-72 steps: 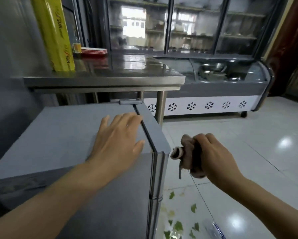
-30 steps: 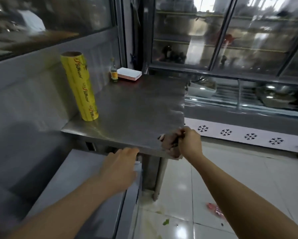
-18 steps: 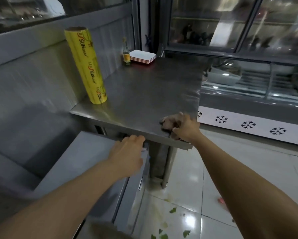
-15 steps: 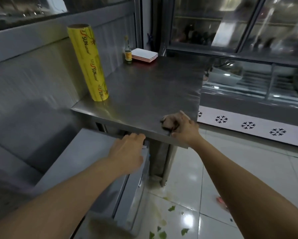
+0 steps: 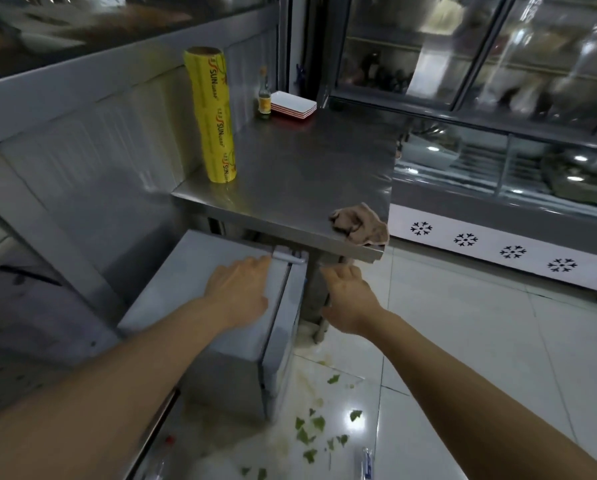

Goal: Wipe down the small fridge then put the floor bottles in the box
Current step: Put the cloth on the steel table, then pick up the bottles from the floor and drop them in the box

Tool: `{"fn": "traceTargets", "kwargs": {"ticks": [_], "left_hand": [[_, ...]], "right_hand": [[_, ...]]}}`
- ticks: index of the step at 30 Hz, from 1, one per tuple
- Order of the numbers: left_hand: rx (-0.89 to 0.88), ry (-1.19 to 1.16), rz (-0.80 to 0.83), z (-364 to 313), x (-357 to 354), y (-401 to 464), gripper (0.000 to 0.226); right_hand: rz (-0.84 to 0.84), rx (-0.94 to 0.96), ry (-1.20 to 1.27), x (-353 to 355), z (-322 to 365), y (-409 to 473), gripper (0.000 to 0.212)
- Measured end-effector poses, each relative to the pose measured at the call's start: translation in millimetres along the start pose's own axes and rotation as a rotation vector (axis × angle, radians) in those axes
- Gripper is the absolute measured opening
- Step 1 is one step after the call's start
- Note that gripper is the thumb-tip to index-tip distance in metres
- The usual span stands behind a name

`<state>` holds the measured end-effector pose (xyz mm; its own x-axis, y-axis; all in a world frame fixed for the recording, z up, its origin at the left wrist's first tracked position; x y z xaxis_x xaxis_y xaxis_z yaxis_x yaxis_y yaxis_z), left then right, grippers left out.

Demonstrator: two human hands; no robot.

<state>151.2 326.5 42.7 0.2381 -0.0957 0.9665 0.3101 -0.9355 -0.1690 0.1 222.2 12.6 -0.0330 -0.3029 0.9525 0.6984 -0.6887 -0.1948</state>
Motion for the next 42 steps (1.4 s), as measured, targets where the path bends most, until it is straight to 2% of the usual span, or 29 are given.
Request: {"fn": "traceTargets", "kwargs": {"ticks": [10,18,24,29,35,42], "left_hand": [[-0.042,0.018,0.165,91.4,-53.9,-132.7,0.057],[0.014,-0.013,0.281,145.8,-122.9,-212.6,0.058],[0.105,-0.014,0.366,173.1,-187.2,-245.4,0.047],[0.229,-0.058,0.398,194.4,-257.6,-259.7,0.051],[0.365,-0.169,0.457,232.8,-364.8,-263.4,0.051],[0.453,-0.142,0.452,293.0,-505.6,-231.6,0.058]], "right_hand": [[0.119,-0.062,-0.058,-97.9,116.6,-113.6,0.071],[0.284,-0.105,-0.025,-184.6,167.6,-176.6,0.072],[0.396,-0.108,0.002,-250.8,165.3,-193.5,0.071],[0.474,-0.111,0.018,-323.0,145.6,-196.6,0.07],[0.538,-0.164,0.055,-427.0,123.4,-191.8,0.069],[0.529,-0.27,0.092,-568.3,99.3,-166.9,0.066]]}}
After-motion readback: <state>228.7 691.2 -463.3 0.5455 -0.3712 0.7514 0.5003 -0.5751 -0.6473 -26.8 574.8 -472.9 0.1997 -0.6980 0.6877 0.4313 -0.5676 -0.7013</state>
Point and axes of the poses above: each hand's wrist, its own y-axis towards the middle knuckle, its own x-axis out of the back of the hand, z = x × y, the point moved 3 cm from there along y, towards the middle knuckle
